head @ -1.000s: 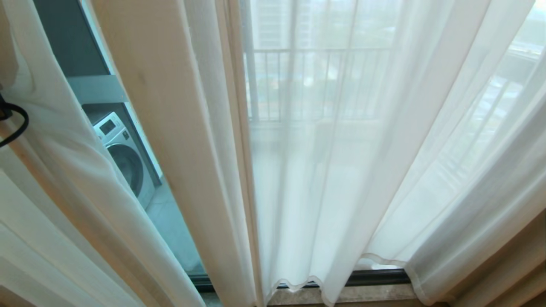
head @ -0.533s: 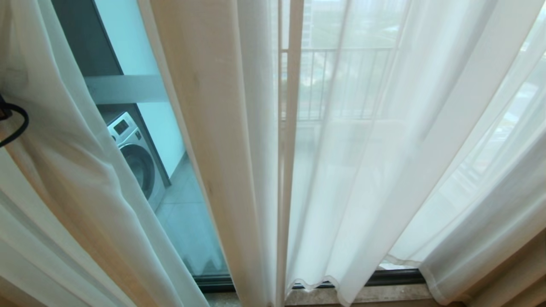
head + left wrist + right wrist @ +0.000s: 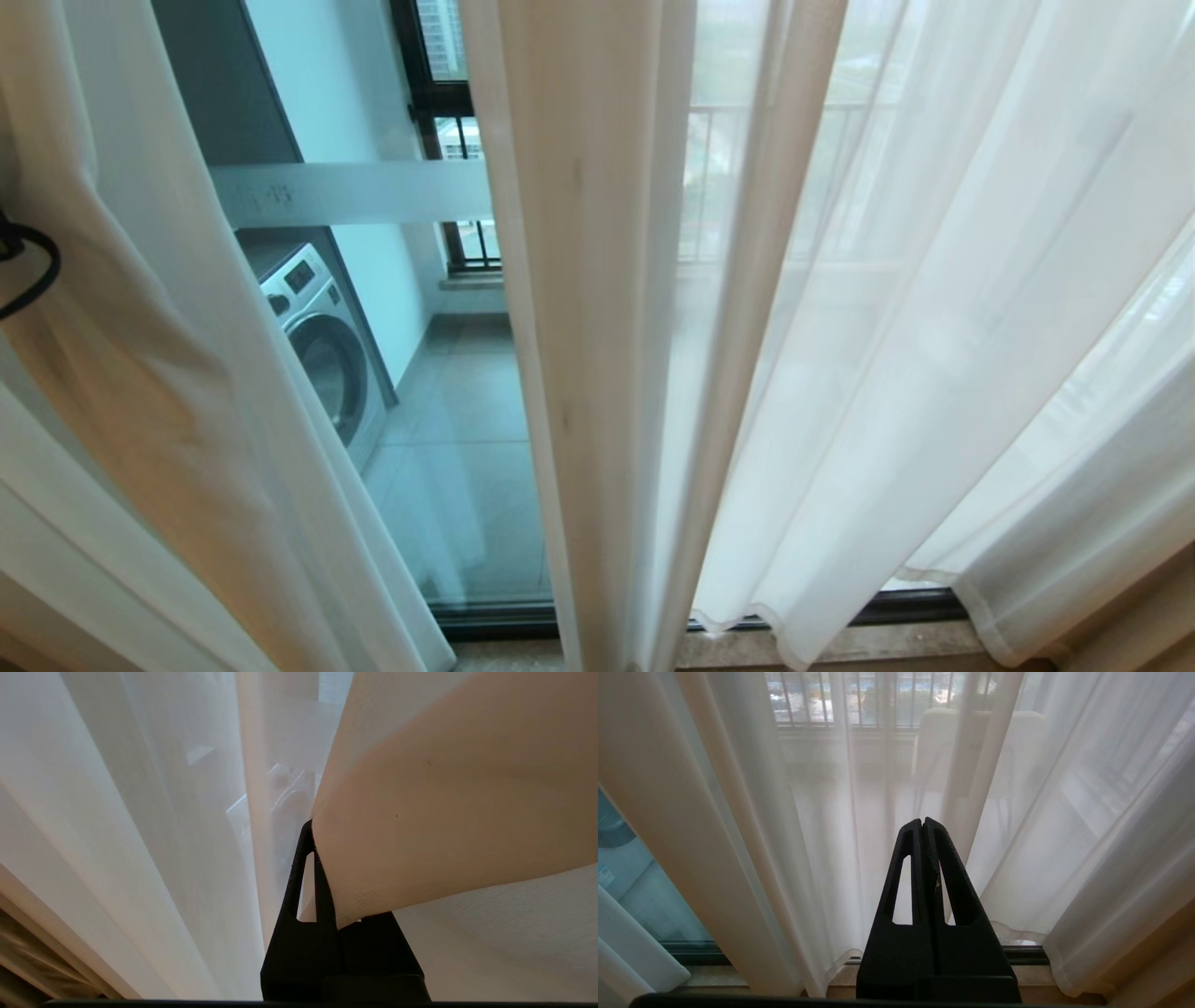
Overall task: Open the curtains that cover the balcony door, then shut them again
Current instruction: Pull the inner curtains open on both sides
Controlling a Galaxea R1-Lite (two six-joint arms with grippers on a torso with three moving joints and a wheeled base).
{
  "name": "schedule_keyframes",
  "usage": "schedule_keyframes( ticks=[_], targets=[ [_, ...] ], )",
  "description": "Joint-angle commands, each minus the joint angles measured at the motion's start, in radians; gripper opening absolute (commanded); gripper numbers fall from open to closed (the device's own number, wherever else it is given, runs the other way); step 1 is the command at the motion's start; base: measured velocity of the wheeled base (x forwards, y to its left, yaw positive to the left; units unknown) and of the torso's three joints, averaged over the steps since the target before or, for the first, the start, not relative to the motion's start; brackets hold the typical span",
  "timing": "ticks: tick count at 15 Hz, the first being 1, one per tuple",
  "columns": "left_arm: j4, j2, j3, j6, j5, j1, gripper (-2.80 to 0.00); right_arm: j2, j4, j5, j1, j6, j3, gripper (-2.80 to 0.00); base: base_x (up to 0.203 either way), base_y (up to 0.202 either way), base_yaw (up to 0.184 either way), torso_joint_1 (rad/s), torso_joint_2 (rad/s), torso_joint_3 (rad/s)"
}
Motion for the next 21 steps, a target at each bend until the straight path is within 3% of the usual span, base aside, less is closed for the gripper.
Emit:
schedule_keyframes(
  ticks=[1, 21],
  targets=[
    [-0.002, 0.000, 0.001, -0.001, 0.002, 0.000, -2.80, 0.000, -0.001, 0.000, 0.000, -0.001, 0.000, -2.80, 0.000, 0.191, 0.002, 0.006, 0.00, 0.002],
    [-0.002, -0.002, 0.001, -0.001, 0.002, 0.000, -2.80, 0.000, -0.001, 0.000, 0.000, -0.001, 0.000, -2.80, 0.000, 0.190, 0.002, 0.002, 0.00, 0.001]
  ],
)
